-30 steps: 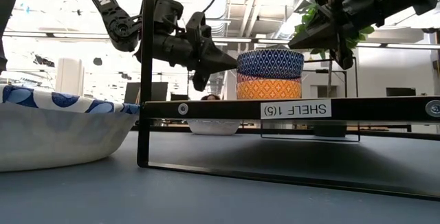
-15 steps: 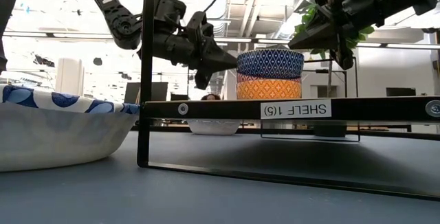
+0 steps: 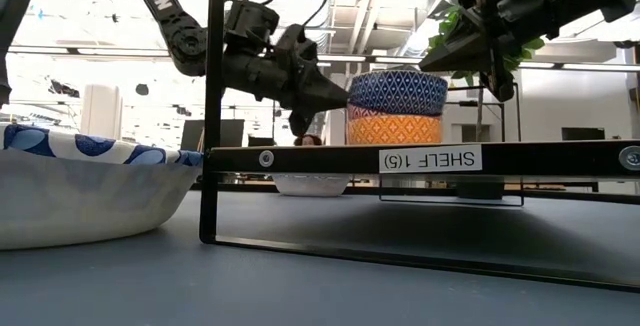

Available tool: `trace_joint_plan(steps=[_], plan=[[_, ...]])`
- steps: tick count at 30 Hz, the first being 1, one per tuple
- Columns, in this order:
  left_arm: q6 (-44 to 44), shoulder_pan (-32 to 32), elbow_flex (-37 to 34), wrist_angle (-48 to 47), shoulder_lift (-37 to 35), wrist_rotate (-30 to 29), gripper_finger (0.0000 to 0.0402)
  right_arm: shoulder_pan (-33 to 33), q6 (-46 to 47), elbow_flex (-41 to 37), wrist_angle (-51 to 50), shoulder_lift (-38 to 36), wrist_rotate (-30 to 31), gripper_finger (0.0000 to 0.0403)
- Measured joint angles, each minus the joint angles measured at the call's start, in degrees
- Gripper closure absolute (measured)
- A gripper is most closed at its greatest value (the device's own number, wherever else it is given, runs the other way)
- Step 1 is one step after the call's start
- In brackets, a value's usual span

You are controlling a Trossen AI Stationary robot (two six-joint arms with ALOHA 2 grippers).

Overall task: Place and stack bowls onto a shelf
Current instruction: Adjust the stacked bowls on the shelf

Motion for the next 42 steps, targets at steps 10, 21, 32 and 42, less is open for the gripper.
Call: trace_joint_plan(steps=[10,21,32,42], plan=[[-1.0,0.09,0.56,-1.37,-0.07,-0.01,0.0401,0.02,0.51,-0.04,-0.27,0.0,-0.02,0.0372],[1.25,-0.57,0.56,-1.69,0.94,-0.6,0.0401,0.92,-3.99,-0.02,3.07,0.02,0.05,0.0372],[2.28,-0.68,0.56,-3.78,0.96,-1.87,0.0401,2.81,-1.95,-0.04,-2.21,1.53,5.25,0.0372],[1.71,-0.7,0.56,-3.73,0.96,-2.43,0.0401,2.69,-2.76,-0.04,1.23,5.15,5.25,0.0372]])
